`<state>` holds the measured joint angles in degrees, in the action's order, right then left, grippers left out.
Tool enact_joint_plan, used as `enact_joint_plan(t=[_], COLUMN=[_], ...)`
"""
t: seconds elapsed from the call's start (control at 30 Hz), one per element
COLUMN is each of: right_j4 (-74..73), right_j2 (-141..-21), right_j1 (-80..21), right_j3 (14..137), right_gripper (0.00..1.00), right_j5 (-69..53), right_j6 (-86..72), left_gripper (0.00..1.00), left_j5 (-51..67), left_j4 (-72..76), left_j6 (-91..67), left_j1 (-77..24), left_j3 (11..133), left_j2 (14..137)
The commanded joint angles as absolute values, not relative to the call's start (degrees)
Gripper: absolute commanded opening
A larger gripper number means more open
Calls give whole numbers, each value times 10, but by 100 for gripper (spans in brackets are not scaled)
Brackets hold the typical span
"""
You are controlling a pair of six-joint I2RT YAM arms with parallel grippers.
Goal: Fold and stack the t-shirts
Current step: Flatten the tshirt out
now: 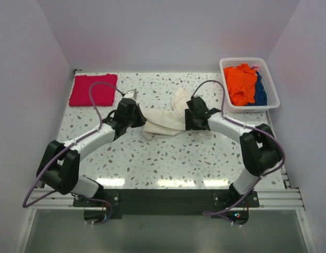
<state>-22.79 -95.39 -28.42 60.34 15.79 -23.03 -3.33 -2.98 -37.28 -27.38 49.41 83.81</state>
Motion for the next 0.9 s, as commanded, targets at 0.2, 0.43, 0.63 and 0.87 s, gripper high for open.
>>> enact_joint_plan(t=[0.2, 0.43, 0.63, 0.87], right_j4=[-280, -351, -414, -451], right_j2=[-917, -758, -670, -630], right_j1=[-290, -288, -273, -271], right_j3=[684, 691, 723, 795], right_gripper=[7, 0, 0, 1], right_j5=[226, 251, 281, 280], right_j6=[-241, -238, -236, -230], left_gripper=[0, 0, 0, 0], left_j5=[-64, -87, -112, -146], left_j4=[-139, -206, -257, -279], left_j6=[-312, -268, -259, -255], left_j1=[-244, -209, -200, -193], left_j3=[554, 598, 625, 646], left_j2=[749, 707, 680, 622])
